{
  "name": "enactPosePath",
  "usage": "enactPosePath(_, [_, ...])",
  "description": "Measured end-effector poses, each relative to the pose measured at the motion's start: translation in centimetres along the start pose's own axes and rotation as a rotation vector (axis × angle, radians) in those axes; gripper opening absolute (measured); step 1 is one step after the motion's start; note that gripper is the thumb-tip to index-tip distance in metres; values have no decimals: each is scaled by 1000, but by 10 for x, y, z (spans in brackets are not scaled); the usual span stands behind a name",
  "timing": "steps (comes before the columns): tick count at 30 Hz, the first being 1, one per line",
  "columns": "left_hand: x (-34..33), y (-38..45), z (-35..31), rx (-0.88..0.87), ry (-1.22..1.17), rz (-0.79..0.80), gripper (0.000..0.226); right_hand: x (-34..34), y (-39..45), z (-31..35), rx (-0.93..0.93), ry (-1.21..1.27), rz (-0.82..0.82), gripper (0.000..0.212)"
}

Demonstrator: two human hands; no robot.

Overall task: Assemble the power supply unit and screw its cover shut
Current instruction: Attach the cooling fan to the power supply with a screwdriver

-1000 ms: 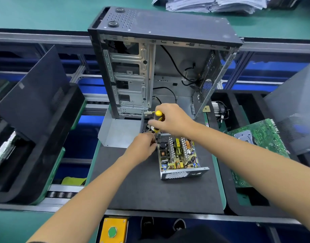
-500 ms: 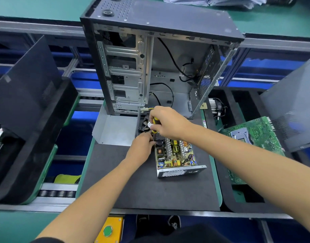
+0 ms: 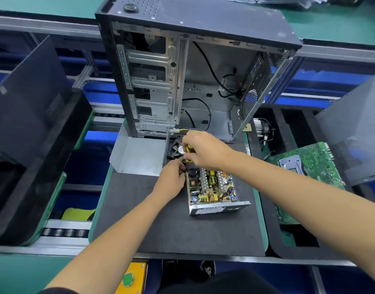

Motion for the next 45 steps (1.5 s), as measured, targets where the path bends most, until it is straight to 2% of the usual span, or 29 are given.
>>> enactPosePath(8, [-5,0,12,54,-76,-23,2,-10,4,-2,13,-23,42,11])
enactPosePath(17, [-7,2,14,107,-114,-45,13,-9,6,-7,14,-29,26,10])
enactPosePath(27, [-11,3,17,178,-145,-10,13,-14,9,2,49,-52,62,11])
enactPosePath(45, [-13,2,20,197,-176,2,13,-13,7,-1,43,-46,45,9])
Point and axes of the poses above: each hand's wrist, its own y-axis towards the middle knuckle, its own x-axis out of the back of the hand, z = x × y, the point moved 10 cm from there along y, towards the middle knuckle, and after that the axes turned 4 degrees about z, right-handed, at the moved point
